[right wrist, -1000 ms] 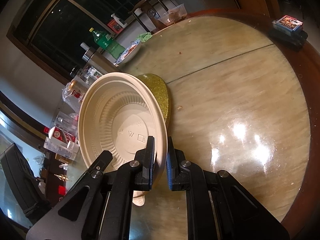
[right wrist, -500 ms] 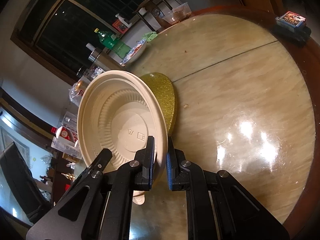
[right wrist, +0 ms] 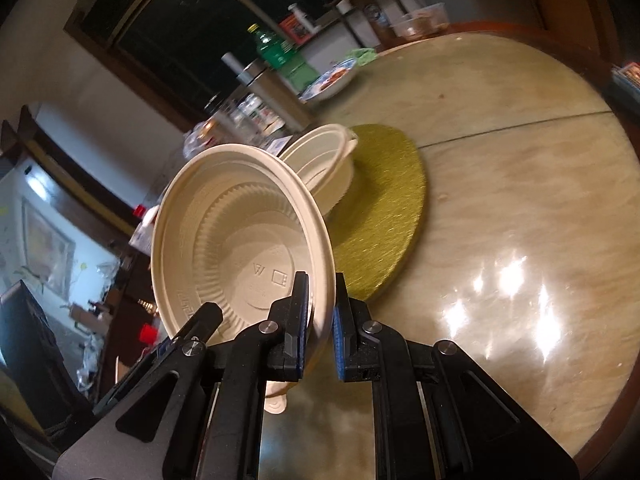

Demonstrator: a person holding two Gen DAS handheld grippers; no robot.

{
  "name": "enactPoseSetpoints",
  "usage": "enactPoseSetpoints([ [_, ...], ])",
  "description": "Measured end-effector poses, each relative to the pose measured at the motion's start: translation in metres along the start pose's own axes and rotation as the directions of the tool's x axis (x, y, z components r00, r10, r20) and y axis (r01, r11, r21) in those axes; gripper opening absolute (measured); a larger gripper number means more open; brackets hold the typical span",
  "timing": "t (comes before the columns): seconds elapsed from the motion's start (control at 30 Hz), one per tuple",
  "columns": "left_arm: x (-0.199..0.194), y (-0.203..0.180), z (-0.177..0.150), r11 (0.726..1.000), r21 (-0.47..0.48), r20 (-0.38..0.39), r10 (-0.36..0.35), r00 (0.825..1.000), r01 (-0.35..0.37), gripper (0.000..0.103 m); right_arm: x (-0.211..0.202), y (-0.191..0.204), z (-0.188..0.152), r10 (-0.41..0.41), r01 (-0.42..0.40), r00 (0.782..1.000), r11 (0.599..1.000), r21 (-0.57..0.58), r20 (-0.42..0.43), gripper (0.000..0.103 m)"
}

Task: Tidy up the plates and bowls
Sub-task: 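Lift the beige bowl and carry it toward the stacked plates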

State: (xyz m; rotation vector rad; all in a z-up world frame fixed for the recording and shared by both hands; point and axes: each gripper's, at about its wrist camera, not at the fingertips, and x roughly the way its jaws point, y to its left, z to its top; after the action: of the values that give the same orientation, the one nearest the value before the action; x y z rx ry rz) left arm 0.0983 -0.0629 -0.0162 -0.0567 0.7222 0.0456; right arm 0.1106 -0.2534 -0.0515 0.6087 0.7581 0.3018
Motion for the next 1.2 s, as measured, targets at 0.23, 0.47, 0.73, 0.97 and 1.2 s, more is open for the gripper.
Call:
enactPoseSetpoints([
  [0.23, -0.02, 0.026, -0.005, 0.999, -0.033, 0.011, -0.016, 1.0, 0.017, 0.018, -0.012, 0.03, -0.022, -0.002, 0.002, 1.0, 0.999, -0.039, 0.0, 0.011],
  [0.47, -0.039, 0.063, -0.012, 0.996, -0.085, 0.026, -0.032, 0.999, 0.034, 0.018, -0.012, 0.066, -0.036, 0.004, -0.007, 1.0, 0.997, -0.08, -0.03, 0.01],
  [0.73, -0.067, 0.109, -0.016, 0.99, -0.138, 0.055, -0.015, 0.998, 0.023, 0.018, -0.005, 0.111, -0.055, 0.049, -0.056, 0.997, 0.99, -0.132, -0.06, 0.01],
  [0.97, -0.08, 0.143, -0.019, 0.982, -0.186, 0.074, 0.001, 0.997, 0.013, 0.018, 0.002, 0.144, -0.066, 0.075, -0.089, 0.994, 0.979, -0.181, -0.083, 0.01],
  [1.2, -0.101, 0.174, -0.023, 0.972, -0.235, 0.105, 0.015, 0.994, 0.01, 0.018, 0.006, 0.177, -0.076, 0.11, -0.132, 0.988, 0.966, -0.222, -0.11, 0.01],
])
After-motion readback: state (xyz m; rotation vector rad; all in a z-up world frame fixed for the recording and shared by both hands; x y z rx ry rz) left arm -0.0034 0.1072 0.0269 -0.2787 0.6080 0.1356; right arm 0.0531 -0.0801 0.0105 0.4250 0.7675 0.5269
